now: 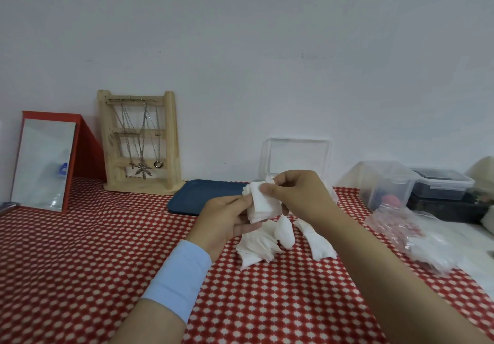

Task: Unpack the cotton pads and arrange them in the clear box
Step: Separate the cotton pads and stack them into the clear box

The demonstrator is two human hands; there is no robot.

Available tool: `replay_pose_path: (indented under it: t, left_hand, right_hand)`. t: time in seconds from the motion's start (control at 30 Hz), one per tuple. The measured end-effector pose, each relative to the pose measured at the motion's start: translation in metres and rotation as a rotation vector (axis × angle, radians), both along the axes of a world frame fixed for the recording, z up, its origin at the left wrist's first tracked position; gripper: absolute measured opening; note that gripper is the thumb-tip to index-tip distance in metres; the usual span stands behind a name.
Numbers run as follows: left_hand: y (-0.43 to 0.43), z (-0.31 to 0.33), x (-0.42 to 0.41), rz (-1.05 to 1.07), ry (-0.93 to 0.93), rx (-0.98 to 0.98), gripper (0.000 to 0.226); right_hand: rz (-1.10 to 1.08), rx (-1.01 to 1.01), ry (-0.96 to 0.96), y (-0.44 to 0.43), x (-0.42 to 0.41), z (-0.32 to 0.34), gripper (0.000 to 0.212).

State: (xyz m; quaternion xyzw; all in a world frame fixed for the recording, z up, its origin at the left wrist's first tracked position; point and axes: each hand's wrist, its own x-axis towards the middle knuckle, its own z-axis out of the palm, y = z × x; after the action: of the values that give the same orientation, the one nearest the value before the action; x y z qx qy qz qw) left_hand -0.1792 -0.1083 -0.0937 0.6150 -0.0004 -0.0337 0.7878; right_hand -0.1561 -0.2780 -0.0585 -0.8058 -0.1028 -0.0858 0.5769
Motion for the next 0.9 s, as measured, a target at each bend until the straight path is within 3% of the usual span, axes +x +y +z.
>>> replay_pose_path:
  t: [0.23,0.4,0.7,0.8,0.9]
  left_hand:
    - [-0.002,0.005,0.000,-0.069,0.058,-0.078,0.045]
    - [0.003,0.001,0.001,-0.107,-0.034,0.101,0.031]
    - [0.004,0.002,0.001,-0.084,-0.096,0.240,0.035]
    - [-0.001,0.008,0.001,-0.046,-0.122,0.385,0.042]
    - [-0.007,0.020,0.012,0.024,-0.160,0.500,0.046]
  right_hand:
    - [-0.064,-0.117,-0.037,0.000,0.002,-0.003,0.018]
    - [0.106,-0.039,0.151,-0.003,0.000,-0.001,0.045]
    - [0.308,-0.197,0.219,-0.019,0.000,0.007,0.018]
    - [0.284,-0.285,0.214,-0.028,-0.001,0.013,0.017]
    - [0.142,-0.181,0.162,-0.045,0.005,0.022,0.016]
